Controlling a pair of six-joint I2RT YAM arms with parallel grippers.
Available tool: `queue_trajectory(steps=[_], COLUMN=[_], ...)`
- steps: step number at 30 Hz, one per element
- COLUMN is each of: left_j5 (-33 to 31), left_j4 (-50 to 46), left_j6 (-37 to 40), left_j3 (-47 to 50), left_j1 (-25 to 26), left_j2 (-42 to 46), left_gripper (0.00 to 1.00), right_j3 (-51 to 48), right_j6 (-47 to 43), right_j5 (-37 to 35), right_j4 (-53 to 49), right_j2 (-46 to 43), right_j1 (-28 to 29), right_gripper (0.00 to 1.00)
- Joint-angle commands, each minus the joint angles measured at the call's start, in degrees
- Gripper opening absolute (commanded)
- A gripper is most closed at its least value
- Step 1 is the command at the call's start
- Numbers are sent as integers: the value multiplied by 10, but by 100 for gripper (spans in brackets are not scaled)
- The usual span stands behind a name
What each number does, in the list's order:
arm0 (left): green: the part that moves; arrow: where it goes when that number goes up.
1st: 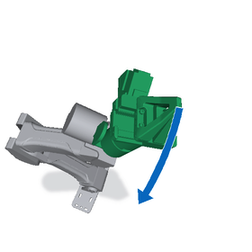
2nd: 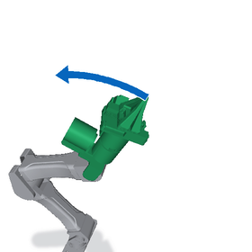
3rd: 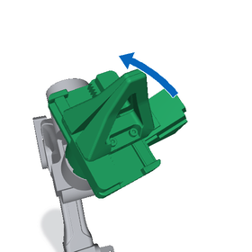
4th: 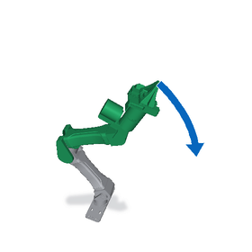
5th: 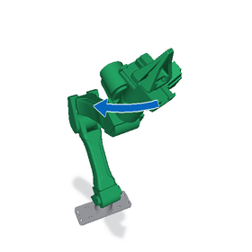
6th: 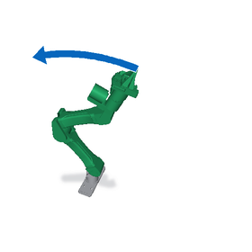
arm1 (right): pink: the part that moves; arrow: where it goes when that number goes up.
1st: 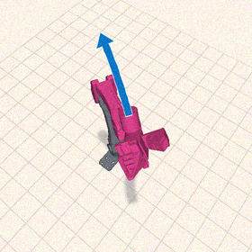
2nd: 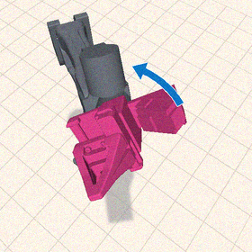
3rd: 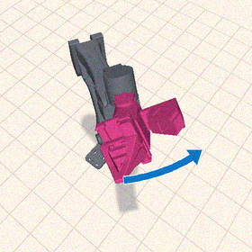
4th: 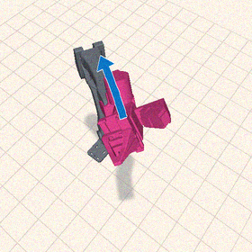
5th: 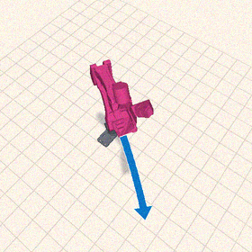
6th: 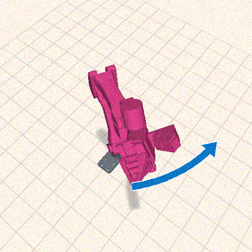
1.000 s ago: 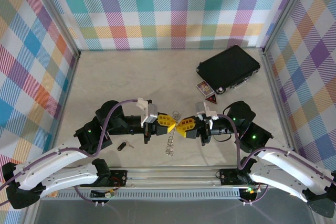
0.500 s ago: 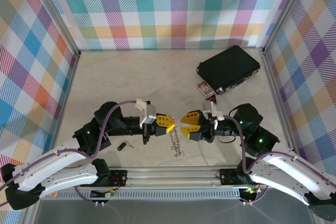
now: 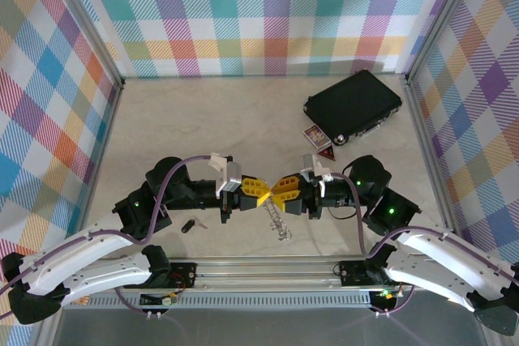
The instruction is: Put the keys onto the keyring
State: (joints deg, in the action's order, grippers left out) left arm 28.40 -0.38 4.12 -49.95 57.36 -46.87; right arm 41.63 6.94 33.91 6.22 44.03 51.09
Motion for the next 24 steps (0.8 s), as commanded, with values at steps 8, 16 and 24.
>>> queue_trajectory(steps=[8,16,24], left_j5=[13,18,-19], left_j4=[22,11,-27], left_j6=[4,5,12], left_j3=[6,5,10], left_j1=[7,7,8], left_j2=[4,4,22], left_gripper=[0,0,0], right_j3=[4,-3,12], right_j6=[19,26,-25], right_j5=[14,-15,-27], right_j4=[47,61,-3], right_j2=[9,12,1], right_j1=[0,0,0], right_gripper=[10,0,0])
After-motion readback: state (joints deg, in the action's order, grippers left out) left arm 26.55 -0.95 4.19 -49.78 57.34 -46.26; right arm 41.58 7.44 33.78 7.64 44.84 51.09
